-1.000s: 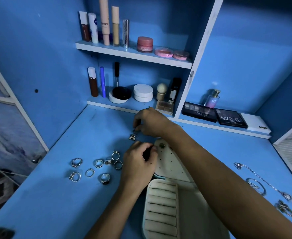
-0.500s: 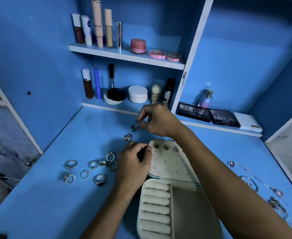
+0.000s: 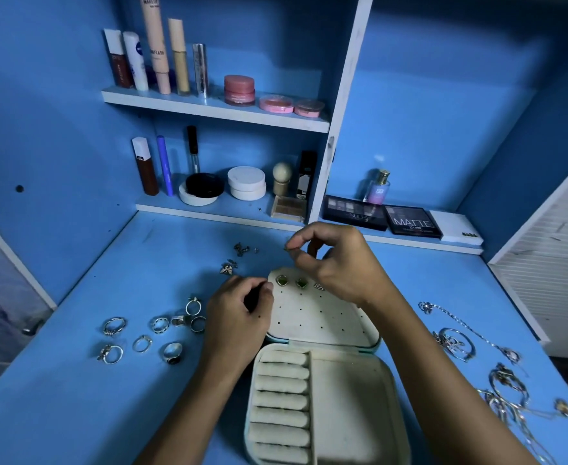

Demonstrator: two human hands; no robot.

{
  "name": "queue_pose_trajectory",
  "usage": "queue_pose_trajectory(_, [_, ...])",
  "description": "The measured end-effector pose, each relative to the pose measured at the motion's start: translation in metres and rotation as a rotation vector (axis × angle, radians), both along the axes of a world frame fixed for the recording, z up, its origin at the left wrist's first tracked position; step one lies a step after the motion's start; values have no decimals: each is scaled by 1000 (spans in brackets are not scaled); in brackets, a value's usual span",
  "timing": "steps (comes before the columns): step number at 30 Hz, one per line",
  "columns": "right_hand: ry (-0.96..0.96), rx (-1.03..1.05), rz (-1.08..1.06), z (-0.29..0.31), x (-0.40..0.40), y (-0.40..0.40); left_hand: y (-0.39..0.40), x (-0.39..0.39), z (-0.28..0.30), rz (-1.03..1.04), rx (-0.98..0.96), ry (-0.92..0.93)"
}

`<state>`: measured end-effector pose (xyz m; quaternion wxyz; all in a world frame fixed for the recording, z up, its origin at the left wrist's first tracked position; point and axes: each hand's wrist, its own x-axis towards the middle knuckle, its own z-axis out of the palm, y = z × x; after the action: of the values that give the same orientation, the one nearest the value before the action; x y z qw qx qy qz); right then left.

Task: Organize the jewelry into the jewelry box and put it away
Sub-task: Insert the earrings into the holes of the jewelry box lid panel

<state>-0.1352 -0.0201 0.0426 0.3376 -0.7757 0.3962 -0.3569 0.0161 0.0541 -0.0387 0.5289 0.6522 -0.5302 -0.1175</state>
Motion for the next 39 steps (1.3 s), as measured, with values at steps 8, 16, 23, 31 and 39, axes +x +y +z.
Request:
queue_pose_trajectory(8, [-136,-16,-79,-14,-42,24,2,0,2,8,25,6])
queue_pose_trajectory(16, [-379,218,-132,-29,-60,41,4,-2,4,11,45,14])
queue_pose_trajectory(23, [-405,252,-148,-34,-71,48,5,-1,3,-5,66,32])
queue_pose_trajectory(31, [-399,222,-147,-33,-74,50,6,-2,5,-5,71,26])
queue_pose_trajectory(39, [-465,299,-143,-34,-75,51,7,-3,6,0,69,15])
